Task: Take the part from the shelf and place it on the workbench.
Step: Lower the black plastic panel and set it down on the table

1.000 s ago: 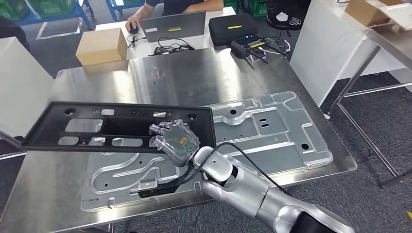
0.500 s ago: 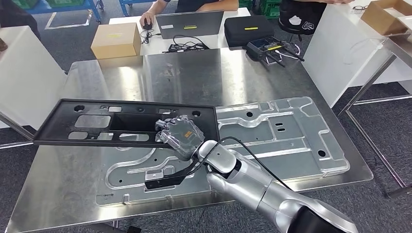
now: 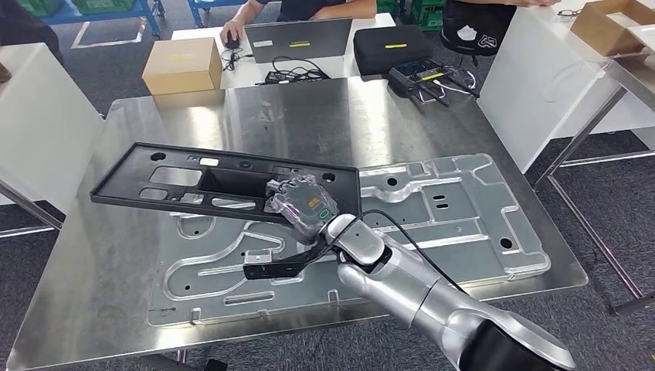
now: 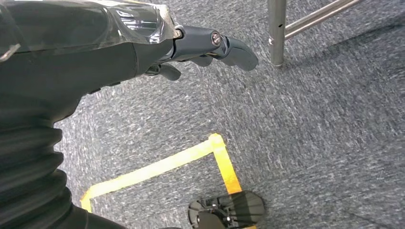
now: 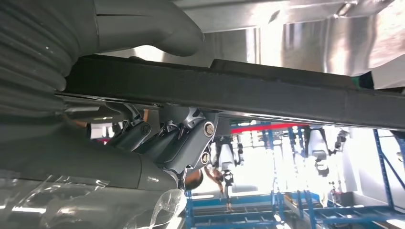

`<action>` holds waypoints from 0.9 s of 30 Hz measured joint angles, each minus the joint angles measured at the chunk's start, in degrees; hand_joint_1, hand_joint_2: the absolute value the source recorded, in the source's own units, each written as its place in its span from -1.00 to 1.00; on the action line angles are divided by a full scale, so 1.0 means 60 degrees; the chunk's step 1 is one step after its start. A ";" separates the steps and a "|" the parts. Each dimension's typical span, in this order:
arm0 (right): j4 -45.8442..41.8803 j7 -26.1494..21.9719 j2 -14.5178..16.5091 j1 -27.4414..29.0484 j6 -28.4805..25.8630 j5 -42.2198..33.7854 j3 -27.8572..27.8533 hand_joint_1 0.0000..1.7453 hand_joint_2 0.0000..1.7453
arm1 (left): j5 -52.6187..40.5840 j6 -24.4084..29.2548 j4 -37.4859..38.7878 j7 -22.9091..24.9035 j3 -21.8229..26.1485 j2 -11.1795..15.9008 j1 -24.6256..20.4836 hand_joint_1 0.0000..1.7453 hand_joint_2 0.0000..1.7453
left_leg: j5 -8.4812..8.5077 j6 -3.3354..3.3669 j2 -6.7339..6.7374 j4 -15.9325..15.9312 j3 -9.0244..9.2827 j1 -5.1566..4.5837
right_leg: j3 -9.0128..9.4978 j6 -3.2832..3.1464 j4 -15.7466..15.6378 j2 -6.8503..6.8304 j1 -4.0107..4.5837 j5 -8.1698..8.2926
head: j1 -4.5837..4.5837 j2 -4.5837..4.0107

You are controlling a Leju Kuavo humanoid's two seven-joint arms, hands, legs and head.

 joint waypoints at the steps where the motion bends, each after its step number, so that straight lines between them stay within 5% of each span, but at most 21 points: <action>1: 0.0117 -0.0041 -0.0005 -0.0001 -0.0060 -0.0033 0.0000 1.00 1.00 | 0.0001 0.0000 0.0000 -0.0014 0.0034 0.0000 -0.0001 -1.00 1.00 | 0.0000 0.0000 0.0000 0.0000 0.0001 0.0005 | -0.0001 0.0000 0.0003 0.0000 0.0004 0.0000 | 0.0000 0.0000; 16: 0.1510 0.0315 -0.0075 -0.0179 -0.0062 -0.0198 0.0028 1.00 1.00 | 0.0027 0.0000 0.0000 -0.0649 0.0531 -0.0002 0.0017 -1.00 1.00 | 0.0001 -0.0002 0.0001 -0.0005 0.0002 0.0015 | -0.0001 -0.0004 0.0008 0.0002 0.0015 -0.0003 | 0.0000 0.0000; 20: 0.1705 0.0413 -0.0075 -0.0186 -0.0061 -0.0118 0.0067 -1.00 -1.00 | -0.0021 0.0000 0.0000 -0.0721 0.0715 -0.0005 0.0050 -1.00 1.00 | 0.0001 -0.0002 0.0002 -0.0005 0.0002 0.0015 | -0.0001 -0.0004 0.0008 0.0001 0.0015 -0.0003 | 0.0000 0.0000; 27: 0.1845 0.0508 -0.0067 -0.0209 -0.0055 -0.0056 0.0077 -1.00 -1.00 | -0.0140 0.0000 0.0000 -0.0719 0.0858 -0.0007 0.0058 -1.00 1.00 | 0.0001 -0.0002 0.0001 -0.0006 0.0003 0.0016 | -0.0001 -0.0004 0.0008 0.0002 0.0016 -0.0003 | 0.0000 0.0000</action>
